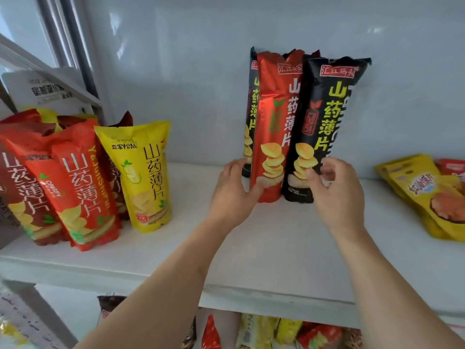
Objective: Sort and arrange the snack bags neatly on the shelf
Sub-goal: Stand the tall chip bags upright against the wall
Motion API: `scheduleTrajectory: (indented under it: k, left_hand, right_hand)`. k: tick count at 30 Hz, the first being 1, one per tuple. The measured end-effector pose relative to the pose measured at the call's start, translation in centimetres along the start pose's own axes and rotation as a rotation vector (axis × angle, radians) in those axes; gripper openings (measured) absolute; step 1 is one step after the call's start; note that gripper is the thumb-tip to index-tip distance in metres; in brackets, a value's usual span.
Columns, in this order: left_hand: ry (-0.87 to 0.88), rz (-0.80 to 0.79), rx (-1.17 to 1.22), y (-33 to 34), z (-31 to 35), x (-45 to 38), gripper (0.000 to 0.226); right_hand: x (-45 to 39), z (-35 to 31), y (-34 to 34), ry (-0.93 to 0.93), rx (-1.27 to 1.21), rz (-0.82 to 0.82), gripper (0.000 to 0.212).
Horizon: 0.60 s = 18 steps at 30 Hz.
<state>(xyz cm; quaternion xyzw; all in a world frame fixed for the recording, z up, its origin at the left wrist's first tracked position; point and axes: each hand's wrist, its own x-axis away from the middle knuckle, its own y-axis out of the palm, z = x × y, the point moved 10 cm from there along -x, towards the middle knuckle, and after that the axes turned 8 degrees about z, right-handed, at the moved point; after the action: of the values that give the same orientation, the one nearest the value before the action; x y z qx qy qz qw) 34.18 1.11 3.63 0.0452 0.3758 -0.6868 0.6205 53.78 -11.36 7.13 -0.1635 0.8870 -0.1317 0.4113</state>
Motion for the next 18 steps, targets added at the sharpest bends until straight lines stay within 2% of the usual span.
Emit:
scheduleTrajectory:
  k: [3,6,8,13,18]
  left_hand:
    - [-0.136,-0.026,0.172,2.6,0.0,-0.9,0.075]
    - [-0.216,-0.036,0.282,4.6,-0.2,-1.7,0.082]
    - [-0.235,-0.024,0.311,5.6,-0.7,-2.3,0.083]
    - [-0.250,-0.006,0.376,7.3,-1.8,-3.2,0.079]
    - [-0.289,-0.022,0.384,7.8,-2.9,-3.6,0.065]
  right_hand:
    - [-2.0,2.7,0.2,0.111,-0.119,0.018,0.064]
    - [-3.2,5.4,2.4,0.249,-0.216,-0.078,0.091]
    - [-3.5,6.5,4.1,0.282,-0.272,-0.140,0.099]
    - [-4.1,7.6,6.6,0.271,-0.319,-0.183,0.085]
    - [-4.1,8.2,7.6,0.275,-0.339,-0.198,0.077]
